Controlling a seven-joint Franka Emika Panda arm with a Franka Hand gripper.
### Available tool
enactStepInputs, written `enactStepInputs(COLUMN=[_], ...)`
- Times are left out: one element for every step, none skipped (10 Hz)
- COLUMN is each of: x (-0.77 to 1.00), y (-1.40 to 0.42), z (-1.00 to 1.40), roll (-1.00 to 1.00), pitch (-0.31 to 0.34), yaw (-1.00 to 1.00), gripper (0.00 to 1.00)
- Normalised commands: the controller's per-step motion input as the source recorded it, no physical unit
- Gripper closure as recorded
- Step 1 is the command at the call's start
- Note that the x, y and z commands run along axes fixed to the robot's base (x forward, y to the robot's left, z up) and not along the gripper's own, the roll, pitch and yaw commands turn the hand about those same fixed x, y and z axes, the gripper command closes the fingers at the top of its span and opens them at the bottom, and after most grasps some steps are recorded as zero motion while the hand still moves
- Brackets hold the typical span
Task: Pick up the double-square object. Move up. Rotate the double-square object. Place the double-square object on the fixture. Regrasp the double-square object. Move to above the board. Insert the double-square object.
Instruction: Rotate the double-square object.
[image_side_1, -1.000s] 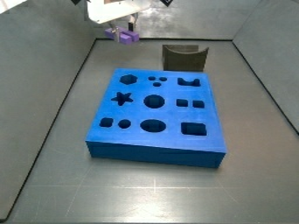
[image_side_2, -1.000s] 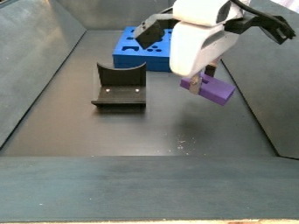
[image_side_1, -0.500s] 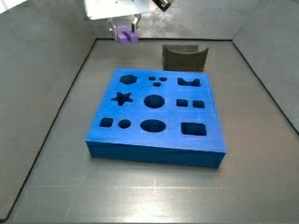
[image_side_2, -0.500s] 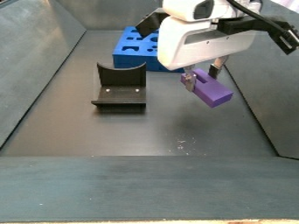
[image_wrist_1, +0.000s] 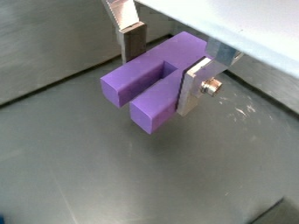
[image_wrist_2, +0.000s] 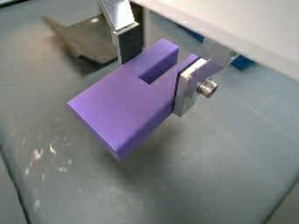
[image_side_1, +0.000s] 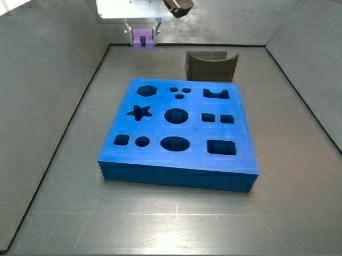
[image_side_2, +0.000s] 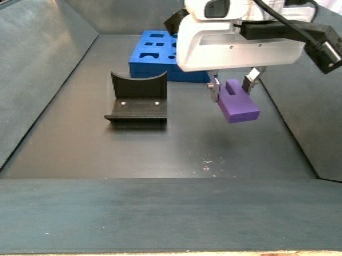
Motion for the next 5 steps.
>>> enactStepInputs(x=[0.02, 0.02, 0.02, 0.02, 0.02], y=[0.02, 0.02, 0.02, 0.02, 0.02], z=[-0.03, -0.03, -0.03, -0.03, -0.03], roll=[0.00, 0.00, 0.00, 0.00, 0.00], pitch=[0.004, 0.004, 0.004, 0.004, 0.004], yaw=[-1.00, -1.00, -1.00, -1.00, -1.00], gripper=[1.00, 1.00, 1.00, 1.00, 1.00])
